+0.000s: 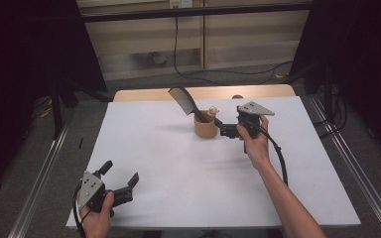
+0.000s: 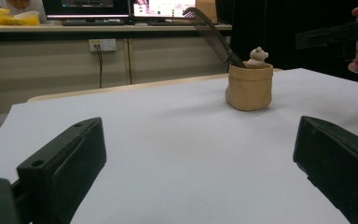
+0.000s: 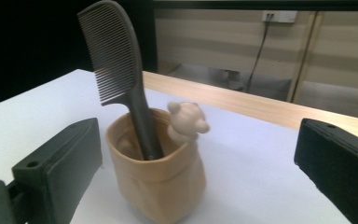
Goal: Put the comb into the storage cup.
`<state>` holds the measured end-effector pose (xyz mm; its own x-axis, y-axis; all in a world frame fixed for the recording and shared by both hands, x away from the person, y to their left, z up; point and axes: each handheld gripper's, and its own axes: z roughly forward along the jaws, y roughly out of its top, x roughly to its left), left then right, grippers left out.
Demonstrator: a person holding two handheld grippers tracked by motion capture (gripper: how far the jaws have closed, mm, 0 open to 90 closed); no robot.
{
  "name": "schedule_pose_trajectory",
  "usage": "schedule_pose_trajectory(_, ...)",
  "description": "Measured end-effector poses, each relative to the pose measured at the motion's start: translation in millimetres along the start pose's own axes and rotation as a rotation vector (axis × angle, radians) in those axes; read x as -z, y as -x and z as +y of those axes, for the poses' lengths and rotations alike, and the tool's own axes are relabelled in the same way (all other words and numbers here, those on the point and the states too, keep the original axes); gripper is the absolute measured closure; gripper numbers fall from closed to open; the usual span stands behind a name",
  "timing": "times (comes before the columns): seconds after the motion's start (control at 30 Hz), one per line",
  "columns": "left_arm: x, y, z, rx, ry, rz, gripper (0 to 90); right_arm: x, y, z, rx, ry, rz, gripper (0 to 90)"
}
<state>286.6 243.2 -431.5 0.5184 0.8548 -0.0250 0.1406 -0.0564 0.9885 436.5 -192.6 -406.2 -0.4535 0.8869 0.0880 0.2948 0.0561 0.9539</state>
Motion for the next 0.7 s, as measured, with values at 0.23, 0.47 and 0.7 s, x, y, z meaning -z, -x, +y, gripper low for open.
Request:
schedule_pose_trajectory(0.23,0.8,0.7,0.5,-0.004,0.000,0.003,2.6,17.5,-0.1,1.0,0.015,0.028,-0.032,0.0)
schedule_pose_trajectory(0.47,2.0,0.4,0.6,0.003,0.006,-0.001,2.6,30.3,-0.3,-0.7,0.019,0.042,-0.056,0.0)
schedule_pose_trajectory(0.7,2.9,1.2,1.6,0.006,0.010,0.001,2.2,42.6,-1.6,-6.2,0.033,0.039,-0.080,0.1)
